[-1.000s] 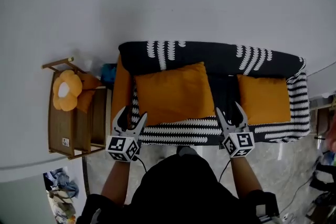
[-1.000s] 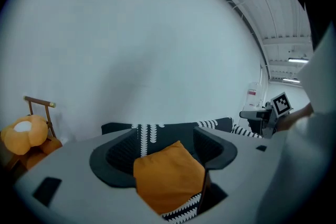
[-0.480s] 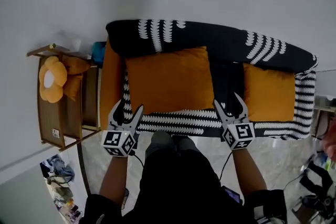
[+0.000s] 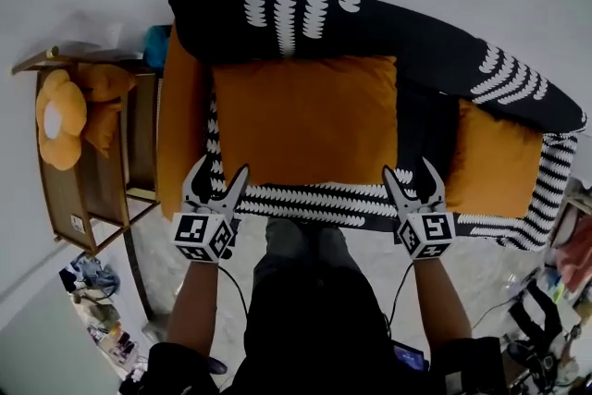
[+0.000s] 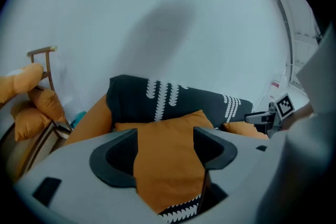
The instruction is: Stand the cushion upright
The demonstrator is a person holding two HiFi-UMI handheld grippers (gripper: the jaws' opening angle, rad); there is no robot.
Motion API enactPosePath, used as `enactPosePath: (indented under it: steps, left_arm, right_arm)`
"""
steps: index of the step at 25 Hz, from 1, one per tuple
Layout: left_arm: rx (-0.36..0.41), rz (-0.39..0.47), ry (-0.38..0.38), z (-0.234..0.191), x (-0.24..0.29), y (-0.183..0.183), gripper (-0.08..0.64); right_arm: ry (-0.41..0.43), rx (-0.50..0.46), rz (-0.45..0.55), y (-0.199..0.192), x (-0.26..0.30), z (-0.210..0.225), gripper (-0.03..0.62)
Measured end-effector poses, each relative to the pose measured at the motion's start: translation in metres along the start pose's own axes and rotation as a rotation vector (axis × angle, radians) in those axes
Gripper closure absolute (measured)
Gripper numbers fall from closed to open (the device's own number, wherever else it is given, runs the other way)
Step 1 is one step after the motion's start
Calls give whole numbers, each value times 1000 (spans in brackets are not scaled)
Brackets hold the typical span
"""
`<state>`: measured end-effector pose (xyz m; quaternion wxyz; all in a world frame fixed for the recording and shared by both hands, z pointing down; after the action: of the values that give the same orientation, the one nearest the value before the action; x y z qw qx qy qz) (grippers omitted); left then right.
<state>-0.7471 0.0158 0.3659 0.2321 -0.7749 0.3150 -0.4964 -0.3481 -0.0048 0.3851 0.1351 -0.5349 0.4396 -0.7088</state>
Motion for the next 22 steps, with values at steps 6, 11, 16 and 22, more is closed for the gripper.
enactPosePath:
  steps: [6,11,16,22]
  left_arm:
    - [-52,-63,53,-49,45,-30,213]
    - [-108,-91,67,-88,86,-41,199]
    - [-191,-107,55,-107,115,-51,181]
    - [-230,-218,-22,-117,160,-65,133]
  right_arm:
    - [-47,12,-74,-21,52,4,249]
    - [-25,-16,-116,-26,108,4,234]
    - [-14,6,-145,-41,138,26,196]
    - [7,83,-236,-62,162,48,134]
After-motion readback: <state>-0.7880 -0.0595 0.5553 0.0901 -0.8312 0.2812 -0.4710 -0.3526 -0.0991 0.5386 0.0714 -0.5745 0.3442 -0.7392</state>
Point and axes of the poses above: the fingertips, and each gripper's own axes: x forward along the fingers, z to its right, y out of its top, the point moved 7 cm from there along -x, backward along the fingers, and after that the axes turned 13 degrees about -x, right-handed, at the moved point
